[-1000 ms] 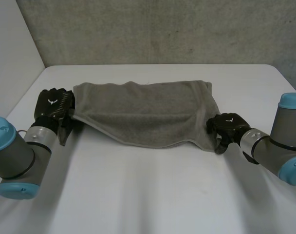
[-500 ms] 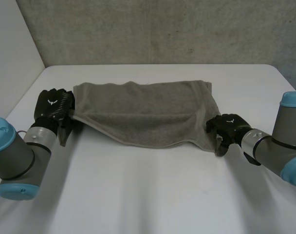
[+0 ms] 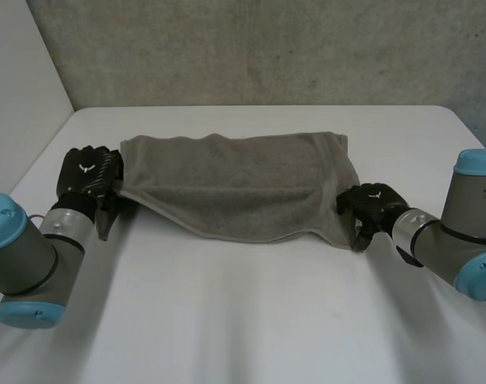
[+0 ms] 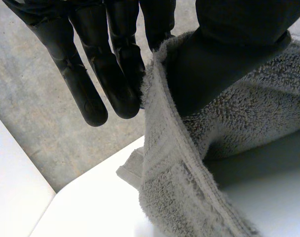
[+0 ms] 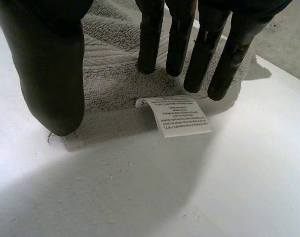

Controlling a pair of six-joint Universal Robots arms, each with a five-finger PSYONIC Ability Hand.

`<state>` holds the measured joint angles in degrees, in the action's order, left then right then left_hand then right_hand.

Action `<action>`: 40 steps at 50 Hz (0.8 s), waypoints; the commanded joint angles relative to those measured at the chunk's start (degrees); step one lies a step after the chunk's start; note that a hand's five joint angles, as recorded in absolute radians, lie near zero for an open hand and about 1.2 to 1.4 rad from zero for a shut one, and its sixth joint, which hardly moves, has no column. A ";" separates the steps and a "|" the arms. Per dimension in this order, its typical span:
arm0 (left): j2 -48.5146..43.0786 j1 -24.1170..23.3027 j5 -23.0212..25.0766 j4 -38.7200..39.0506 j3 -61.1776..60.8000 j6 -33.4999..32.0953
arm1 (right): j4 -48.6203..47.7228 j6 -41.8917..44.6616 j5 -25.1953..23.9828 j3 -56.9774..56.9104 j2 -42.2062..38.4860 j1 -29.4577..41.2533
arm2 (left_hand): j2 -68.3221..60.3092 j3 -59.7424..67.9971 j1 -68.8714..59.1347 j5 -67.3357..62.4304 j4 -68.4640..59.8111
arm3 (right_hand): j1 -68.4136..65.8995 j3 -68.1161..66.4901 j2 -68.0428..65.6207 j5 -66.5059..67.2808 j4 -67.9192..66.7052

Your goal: Fold the towel.

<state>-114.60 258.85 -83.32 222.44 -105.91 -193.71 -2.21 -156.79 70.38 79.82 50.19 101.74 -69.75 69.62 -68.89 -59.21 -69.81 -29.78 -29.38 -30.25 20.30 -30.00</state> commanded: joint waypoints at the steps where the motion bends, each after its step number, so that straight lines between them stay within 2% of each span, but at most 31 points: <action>1: -0.01 -0.01 0.00 0.01 0.09 0.00 | -0.07 -0.01 0.02 -0.80 -0.88 0.13 | -10.25 10.38 -11.11 -10.79 -10.19 | -1.67 -2.07 -1.19 1.15 -1.44; 10: -0.10 -0.01 0.00 0.01 0.09 0.00 | -0.07 -0.01 0.20 -1.86 -2.46 0.13 | -10.25 10.38 -11.11 -10.79 -10.19 | -2.84 -3.24 -2.36 2.32 -2.61; 19: -0.10 -0.01 0.00 0.01 0.09 0.00 | -0.16 -0.36 0.55 -2.47 -2.46 0.21 | -10.25 10.38 -11.11 -10.79 -10.19 | -30.23 -30.63 -29.76 29.71 -30.01; 40: -0.02 -0.18 0.00 0.01 0.00 0.00 | -1.39 -0.53 1.25 -3.18 -2.37 0.39 | -10.25 10.38 -11.11 -10.79 -10.19 | -31.44 -31.84 -30.97 30.92 -31.22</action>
<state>-114.69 258.72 -83.32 222.45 -105.86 -193.71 -3.58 -157.32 71.63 76.85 47.78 102.02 -69.75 69.62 -68.89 -59.21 -69.81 -60.81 -60.00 -59.94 39.05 -60.07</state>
